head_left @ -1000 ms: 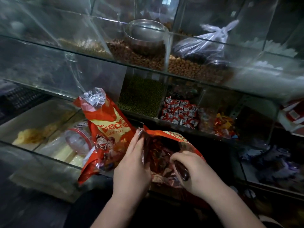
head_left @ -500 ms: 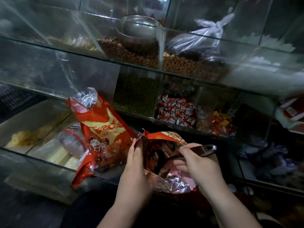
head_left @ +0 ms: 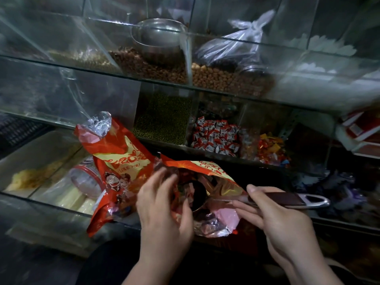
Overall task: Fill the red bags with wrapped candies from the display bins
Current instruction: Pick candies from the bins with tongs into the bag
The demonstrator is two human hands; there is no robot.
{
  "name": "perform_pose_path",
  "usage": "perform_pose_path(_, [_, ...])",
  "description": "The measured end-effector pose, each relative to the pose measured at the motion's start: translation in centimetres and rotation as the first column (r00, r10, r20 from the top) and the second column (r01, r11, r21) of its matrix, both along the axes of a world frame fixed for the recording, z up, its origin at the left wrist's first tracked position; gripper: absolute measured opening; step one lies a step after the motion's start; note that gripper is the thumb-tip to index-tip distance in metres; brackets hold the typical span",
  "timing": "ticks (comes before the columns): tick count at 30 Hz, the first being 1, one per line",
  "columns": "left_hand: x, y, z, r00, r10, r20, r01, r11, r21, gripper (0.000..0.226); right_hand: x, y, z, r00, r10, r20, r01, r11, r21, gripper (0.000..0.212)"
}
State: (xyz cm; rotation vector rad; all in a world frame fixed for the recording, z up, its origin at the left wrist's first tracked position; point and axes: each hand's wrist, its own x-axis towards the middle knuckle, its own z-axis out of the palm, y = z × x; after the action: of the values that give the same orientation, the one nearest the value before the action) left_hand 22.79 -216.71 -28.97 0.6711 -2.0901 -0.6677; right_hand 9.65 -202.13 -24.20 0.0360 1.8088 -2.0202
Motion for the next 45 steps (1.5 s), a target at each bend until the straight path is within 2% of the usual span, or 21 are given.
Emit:
perform_pose_path(1, [-0.2, 0.4, -0.1, 0.998, -0.059, 0.034, 0.060, 0.998, -0.001, 0.055, 0.0, 0.4, 0.2, 1.000, 0.012, 0.004, -0.011, 1.000, -0.012, 0.005])
perform_pose_path(3, [-1.0, 0.9, -0.3, 0.967, -0.146, 0.208, 0.125, 0.986, 0.112, 0.055, 0.0, 1.3, 0.5, 1.000, 0.019, 0.005, -0.019, 0.999, -0.031, 0.006])
perform_pose_path(6, [-2.3, 0.8, -1.0, 0.880, -0.151, 0.451, 0.039, 0.968, 0.247, 0.068, 0.1, 2.3, 1.0, 1.000, -0.003, -0.009, 0.002, 0.998, -0.055, 0.009])
perform_pose_path(11, [-3.4, 0.5, -1.2, 0.823, -0.182, 0.537, 0.004, 0.949, 0.316, 0.050, 0.6, 3.4, 2.0, 0.999, -0.029, -0.037, 0.026, 0.996, -0.090, 0.013])
perform_pose_path(13, [-3.4, 0.8, -1.1, 0.835, -0.171, 0.523, 0.016, 0.958, 0.287, 0.042, 0.9, 3.7, 2.5, 1.000, -0.017, -0.015, 0.015, 0.993, -0.114, 0.021])
perform_pose_path(17, [-3.3, 1.1, -0.8, 0.902, -0.113, 0.417, 0.043, 0.984, 0.174, 0.027, 1.4, 4.1, 3.0, 0.998, 0.047, 0.036, -0.040, 0.985, -0.169, 0.018])
perform_pose_path(20, [-3.2, 1.2, -0.7, 0.923, -0.089, 0.373, 0.037, 0.989, 0.145, 0.036, 1.7, 4.0, 3.0, 0.995, 0.096, 0.024, -0.089, 0.977, -0.194, 0.035])
perform_pose_path(24, [-2.8, 1.7, -0.9, 0.938, -0.074, 0.338, 0.020, 0.987, 0.161, 0.060, 2.3, 3.8, 3.2, 0.984, 0.177, -0.008, -0.174, 0.960, -0.221, 0.039])
perform_pose_path(28, [-2.4, 1.9, -0.5, 0.963, -0.042, 0.265, 0.023, 0.997, 0.076, 0.050, 2.3, 4.3, 4.3, 0.977, 0.197, -0.081, -0.211, 0.953, -0.218, 0.038])
perform_pose_path(32, [-2.5, 2.2, 1.0, 0.986, -0.052, 0.159, 0.059, 0.998, -0.038, 0.048, 2.5, 5.2, 5.9, 0.978, 0.146, -0.149, -0.178, 0.956, -0.233, 0.036])
perform_pose_path(36, [-4.1, 2.1, 3.1, 0.988, -0.098, 0.117, 0.113, 0.984, -0.135, 0.046, 2.2, 5.4, 6.9, 0.977, 0.059, -0.203, -0.119, 0.947, -0.299, 0.035])
perform_pose_path(45, [-12.0, 1.7, 7.6, 0.940, -0.281, 0.193, 0.323, 0.915, -0.241, 0.036, -0.7, 6.4, 7.3, 0.973, -0.172, -0.155, 0.086, 0.891, -0.445, 0.046])
